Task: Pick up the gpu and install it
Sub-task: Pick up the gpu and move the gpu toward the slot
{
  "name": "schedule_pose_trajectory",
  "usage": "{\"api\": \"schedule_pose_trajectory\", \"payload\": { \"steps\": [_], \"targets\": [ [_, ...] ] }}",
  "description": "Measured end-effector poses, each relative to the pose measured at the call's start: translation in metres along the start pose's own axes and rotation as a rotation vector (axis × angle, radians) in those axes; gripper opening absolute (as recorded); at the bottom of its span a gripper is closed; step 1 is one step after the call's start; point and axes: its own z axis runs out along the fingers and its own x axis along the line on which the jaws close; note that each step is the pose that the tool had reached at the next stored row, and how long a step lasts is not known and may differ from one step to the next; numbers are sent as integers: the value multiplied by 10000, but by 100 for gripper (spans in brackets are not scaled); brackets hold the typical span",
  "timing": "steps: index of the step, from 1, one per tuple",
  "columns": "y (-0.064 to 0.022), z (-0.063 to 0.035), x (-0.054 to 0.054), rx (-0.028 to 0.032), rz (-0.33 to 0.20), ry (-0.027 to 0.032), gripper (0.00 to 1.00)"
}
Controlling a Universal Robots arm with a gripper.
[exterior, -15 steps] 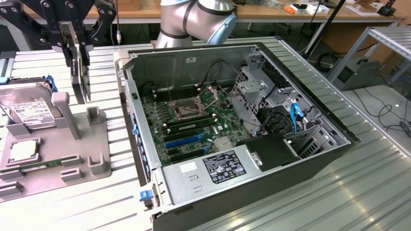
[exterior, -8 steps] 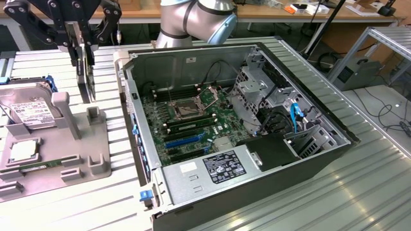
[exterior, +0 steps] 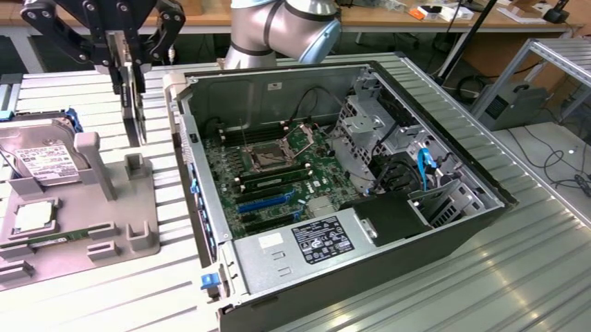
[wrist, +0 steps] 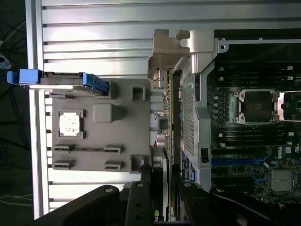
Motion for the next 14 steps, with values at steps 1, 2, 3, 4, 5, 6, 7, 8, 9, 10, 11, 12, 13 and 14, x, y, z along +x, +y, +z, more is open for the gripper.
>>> {"api": "schedule_pose_trajectory", "payload": {
  "steps": [1,2,3,4,5,6,7,8,9,10,11,12,13,14],
  "targets": [
    [0,0,-10,0,0,0,27],
    [0,-1,-17,1,0,1,27],
    [0,0,-25,1,0,1,27],
    [1,-1,-32,1,0,1,27],
    [1,0,-40,1,0,0,27],
    [1,0,-49,1,0,0,27],
    [1,-1,-65,1,0,1,27],
    [2,-1,-81,0,0,0,27],
    [2,-1,-91,1,0,1,27],
    [2,-1,-98,1,0,1,27],
    [2,-1,-107,1,0,1,27],
    [3,-1,-115,1,0,1,27],
    [3,-1,-127,1,-1,1,27],
    [3,-1,-139,1,0,1,27]
  ]
}}
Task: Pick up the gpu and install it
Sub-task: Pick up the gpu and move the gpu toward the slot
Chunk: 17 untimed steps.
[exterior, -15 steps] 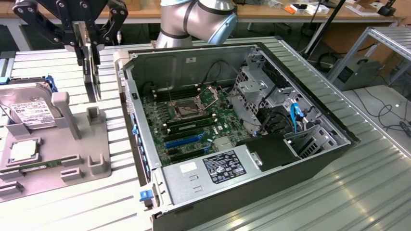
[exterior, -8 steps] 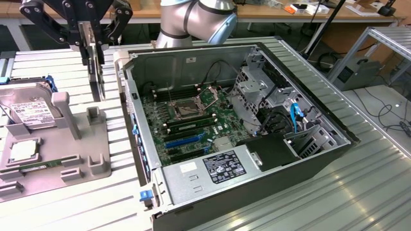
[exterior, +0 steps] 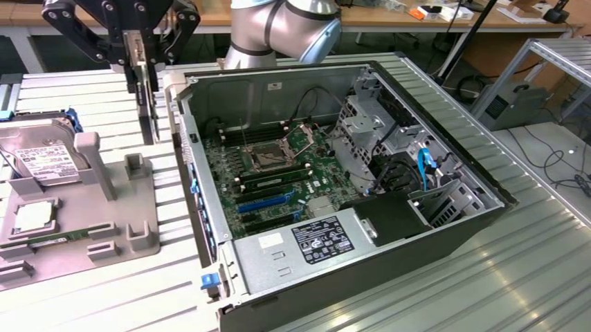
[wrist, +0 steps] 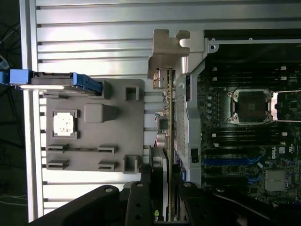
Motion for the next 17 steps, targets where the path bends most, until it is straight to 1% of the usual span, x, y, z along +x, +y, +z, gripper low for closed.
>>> {"api": "schedule_pose_trajectory", "payload": {
  "steps": [10,17],
  "targets": [
    [4,-1,-176,1,0,0,27],
    [6,-2,-255,0,0,0,27]
  ]
}}
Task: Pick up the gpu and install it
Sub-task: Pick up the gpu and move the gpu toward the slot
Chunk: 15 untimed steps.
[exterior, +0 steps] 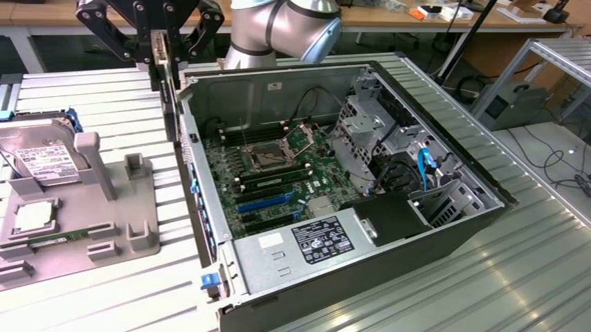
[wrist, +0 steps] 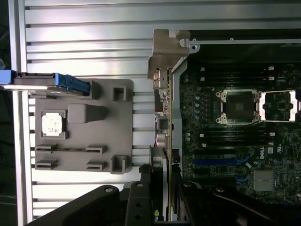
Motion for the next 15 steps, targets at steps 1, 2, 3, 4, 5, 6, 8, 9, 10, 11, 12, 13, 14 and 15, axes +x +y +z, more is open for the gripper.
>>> {"api": "schedule_pose_trajectory", "payload": {
  "steps": [1,2,3,4,5,6,8,9,10,11,12,13,14,15],
  "targets": [
    [0,0,-24,0,-1,0,27],
    [1,0,-51,0,0,0,27],
    [2,0,-76,0,-1,0,27],
    [2,-1,-100,0,-1,1,27],
    [3,-1,-119,0,0,0,27],
    [3,-1,-137,0,0,0,27],
    [4,-1,-160,0,0,0,27],
    [4,-1,-168,0,0,0,27],
    [4,-1,-178,0,0,0,27],
    [4,-1,-188,0,-1,0,27],
    [5,-1,-199,0,0,0,27],
    [5,-1,-210,0,0,0,27],
    [5,-2,-222,0,0,0,27],
    [6,-2,-246,1,0,1,27]
  ]
}}
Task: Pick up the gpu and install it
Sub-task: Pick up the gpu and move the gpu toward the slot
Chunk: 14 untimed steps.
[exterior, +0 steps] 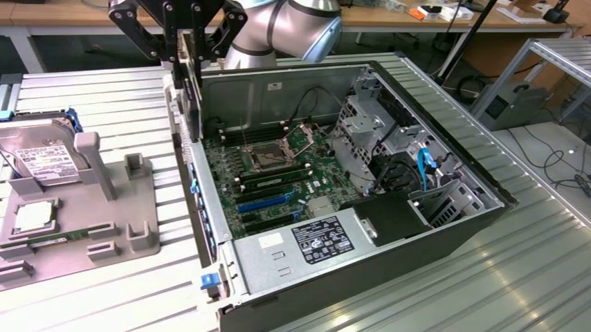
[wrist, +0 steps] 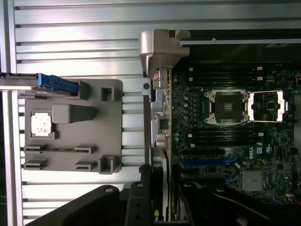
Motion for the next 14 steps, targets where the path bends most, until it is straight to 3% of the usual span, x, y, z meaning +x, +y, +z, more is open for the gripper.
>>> {"api": "schedule_pose_trajectory", "payload": {
  "steps": [14],
  "targets": [
    [4,-1,-194,0,1,-1,27]
  ]
}}
